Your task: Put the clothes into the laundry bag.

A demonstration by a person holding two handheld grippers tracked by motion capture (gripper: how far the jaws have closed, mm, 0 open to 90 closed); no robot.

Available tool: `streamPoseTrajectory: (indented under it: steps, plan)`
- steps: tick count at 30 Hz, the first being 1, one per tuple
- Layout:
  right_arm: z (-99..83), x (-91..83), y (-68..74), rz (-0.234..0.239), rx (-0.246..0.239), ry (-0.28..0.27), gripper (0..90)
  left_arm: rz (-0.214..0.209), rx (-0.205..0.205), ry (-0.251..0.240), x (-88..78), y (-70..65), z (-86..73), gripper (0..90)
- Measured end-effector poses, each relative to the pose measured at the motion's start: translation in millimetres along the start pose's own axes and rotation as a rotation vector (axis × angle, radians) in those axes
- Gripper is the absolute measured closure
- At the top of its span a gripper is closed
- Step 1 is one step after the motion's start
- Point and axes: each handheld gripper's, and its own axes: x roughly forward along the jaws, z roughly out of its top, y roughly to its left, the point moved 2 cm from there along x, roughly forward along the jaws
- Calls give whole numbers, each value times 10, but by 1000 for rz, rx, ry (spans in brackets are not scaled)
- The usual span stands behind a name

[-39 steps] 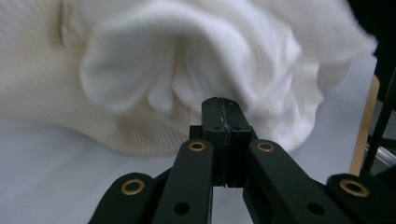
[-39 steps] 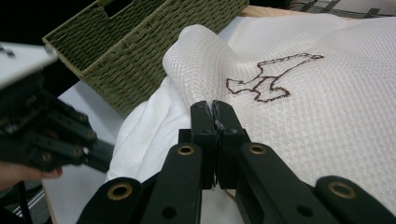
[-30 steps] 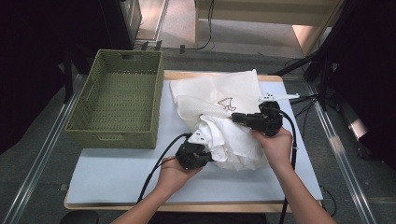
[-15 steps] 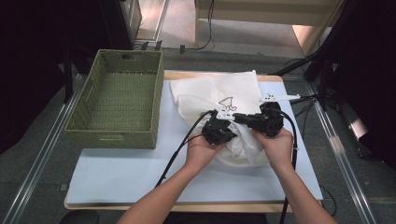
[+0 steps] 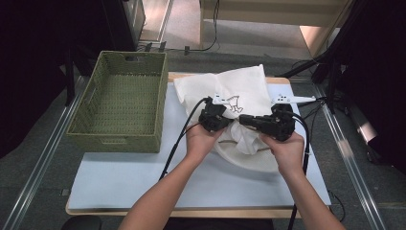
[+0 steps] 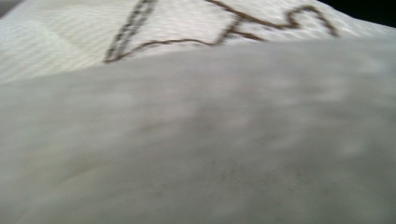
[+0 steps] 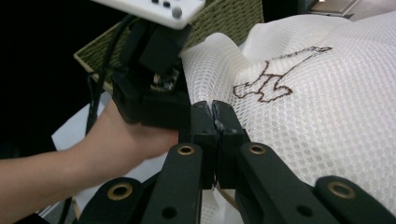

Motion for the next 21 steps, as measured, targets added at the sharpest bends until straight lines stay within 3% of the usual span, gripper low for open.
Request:
streamPoseTrajectory:
  steps: [4,7,8,10,16,21]
  plan:
    - [-68,71,-77,-2,10,21,900,-51,-29,39,-13,10,-34,900]
    - [-114,142,-107,-34,-6,56,900,-100,-16,59,-104,-22,-47,900]
    - [-126,161,-122,-43,-9,63,900,-99,-2,67,-146,-37,-61,900]
    - [-134,173,-140,-39,0,64,900,-122,11,83,-232,-50,-98,891]
    - [-130,179,-140,-47,-6,65,900,-123,24,111,-529,-40,-241,845]
    - [-125,178,-147,-47,-8,62,900,-100,-1,136,-658,55,-389,770]
